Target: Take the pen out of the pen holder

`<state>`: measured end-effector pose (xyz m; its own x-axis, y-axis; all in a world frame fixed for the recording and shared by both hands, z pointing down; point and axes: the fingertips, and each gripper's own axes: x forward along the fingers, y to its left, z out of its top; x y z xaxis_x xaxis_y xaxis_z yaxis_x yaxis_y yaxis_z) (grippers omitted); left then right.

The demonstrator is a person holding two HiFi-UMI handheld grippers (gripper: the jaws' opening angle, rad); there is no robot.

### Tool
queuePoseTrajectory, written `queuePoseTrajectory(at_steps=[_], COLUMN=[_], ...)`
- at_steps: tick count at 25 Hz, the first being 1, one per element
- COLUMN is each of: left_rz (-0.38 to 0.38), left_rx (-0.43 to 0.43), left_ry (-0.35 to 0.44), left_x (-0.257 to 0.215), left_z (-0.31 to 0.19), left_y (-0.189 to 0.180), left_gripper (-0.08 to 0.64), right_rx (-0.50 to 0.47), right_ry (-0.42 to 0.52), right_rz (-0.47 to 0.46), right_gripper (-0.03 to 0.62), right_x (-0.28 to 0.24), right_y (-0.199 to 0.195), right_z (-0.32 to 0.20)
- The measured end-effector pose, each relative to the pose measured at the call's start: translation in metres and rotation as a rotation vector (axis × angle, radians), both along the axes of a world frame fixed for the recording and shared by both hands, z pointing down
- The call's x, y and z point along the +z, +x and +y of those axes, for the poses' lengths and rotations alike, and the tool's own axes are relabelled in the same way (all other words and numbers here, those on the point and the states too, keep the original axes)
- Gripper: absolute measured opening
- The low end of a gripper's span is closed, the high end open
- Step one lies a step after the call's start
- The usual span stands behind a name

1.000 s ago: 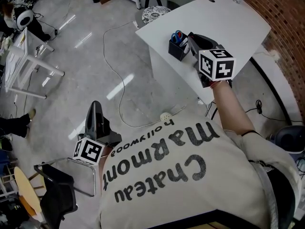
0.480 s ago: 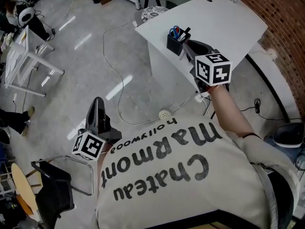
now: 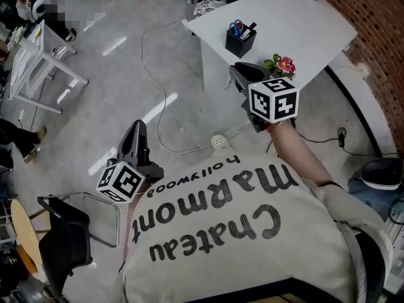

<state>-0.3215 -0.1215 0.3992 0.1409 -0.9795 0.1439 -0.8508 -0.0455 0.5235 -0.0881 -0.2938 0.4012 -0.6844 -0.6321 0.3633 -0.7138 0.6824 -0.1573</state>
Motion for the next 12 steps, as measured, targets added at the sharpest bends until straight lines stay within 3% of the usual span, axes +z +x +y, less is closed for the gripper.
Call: queuePoseTrajectory(at_steps=[6, 12], left_rz=[-0.075, -0.129], left_rx=[-0.002, -0.011], left_ry=[-0.044, -0.021], left_x=[0.008, -0.002], left_z=[0.018, 0.021], left_y=[0.001, 0.006], left_gripper=[0.002, 0.002], right_rx=[-0.062, -0.087], right_ry=[-0.022, -0.029], right_rz=[-0.043, -0.093], right_gripper=[0.064, 0.064], right_x=[-0.006, -0.022], right_y=[-0.022, -0.025], right_z=[0.036, 0.047])
